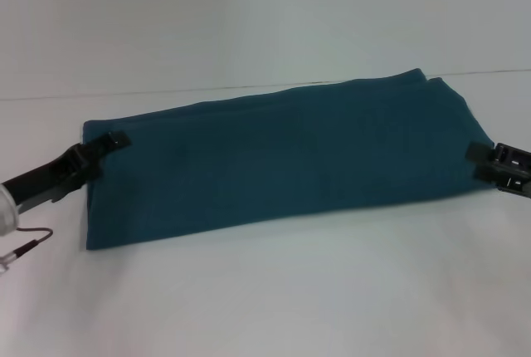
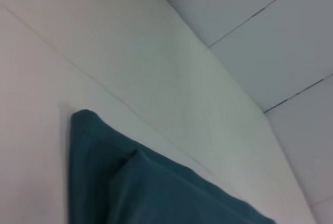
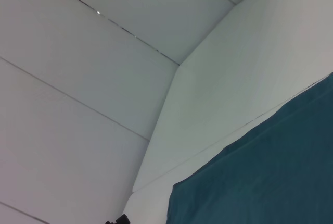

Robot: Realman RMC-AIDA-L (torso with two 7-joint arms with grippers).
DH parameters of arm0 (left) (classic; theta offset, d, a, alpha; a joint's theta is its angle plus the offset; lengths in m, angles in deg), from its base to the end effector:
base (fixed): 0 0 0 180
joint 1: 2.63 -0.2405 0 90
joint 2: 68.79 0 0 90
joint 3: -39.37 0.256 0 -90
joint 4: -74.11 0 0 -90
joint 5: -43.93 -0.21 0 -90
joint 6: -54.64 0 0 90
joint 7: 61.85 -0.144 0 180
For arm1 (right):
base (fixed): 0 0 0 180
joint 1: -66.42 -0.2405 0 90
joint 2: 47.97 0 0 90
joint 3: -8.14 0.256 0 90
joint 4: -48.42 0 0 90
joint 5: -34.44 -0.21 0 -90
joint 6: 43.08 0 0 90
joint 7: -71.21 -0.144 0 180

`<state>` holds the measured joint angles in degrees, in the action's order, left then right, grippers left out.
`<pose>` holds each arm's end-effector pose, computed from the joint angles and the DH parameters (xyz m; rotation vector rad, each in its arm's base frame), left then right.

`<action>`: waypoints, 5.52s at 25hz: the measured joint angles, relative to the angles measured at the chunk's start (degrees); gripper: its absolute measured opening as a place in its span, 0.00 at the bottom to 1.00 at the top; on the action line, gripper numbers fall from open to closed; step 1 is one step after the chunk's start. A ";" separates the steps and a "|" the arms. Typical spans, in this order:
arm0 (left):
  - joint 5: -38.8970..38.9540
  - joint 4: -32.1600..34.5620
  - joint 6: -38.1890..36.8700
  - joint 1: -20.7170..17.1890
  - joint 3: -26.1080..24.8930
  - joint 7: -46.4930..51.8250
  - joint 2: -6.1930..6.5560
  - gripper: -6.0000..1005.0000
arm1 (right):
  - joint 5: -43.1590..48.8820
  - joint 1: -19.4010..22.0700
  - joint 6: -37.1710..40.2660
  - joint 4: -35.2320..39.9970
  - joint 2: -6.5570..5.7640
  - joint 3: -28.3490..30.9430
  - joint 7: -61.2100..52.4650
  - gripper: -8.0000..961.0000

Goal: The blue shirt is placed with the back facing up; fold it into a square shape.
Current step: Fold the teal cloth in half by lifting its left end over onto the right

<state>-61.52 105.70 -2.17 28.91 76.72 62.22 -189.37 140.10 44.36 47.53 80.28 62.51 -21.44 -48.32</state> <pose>-0.3052 0.3839 0.0007 -1.7679 -1.7320 -0.9112 0.3338 0.3064 0.0804 -2.0566 1.6857 1.0858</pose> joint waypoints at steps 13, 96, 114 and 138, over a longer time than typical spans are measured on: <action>-0.11 -5.64 8.59 2.14 1.02 1.75 -0.24 0.94 | 0.00 0.00 -0.47 -0.05 -0.06 0.43 -0.18 0.96; -29.17 6.31 12.59 6.04 8.22 28.02 -0.53 0.88 | -0.02 0.10 -1.78 -0.04 -0.84 0.59 -0.89 0.96; -29.15 6.03 11.90 6.27 9.09 26.08 -0.56 0.87 | -0.02 0.26 -1.72 -0.14 -0.80 0.59 -0.89 0.96; -26.46 6.98 6.91 7.61 8.63 24.14 -0.88 0.51 | -0.02 0.39 -1.31 -0.14 -0.58 0.56 -0.61 0.96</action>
<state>-87.98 112.68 4.74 36.53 85.35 86.36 -190.24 140.08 44.75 46.22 80.15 61.93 -20.88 -48.93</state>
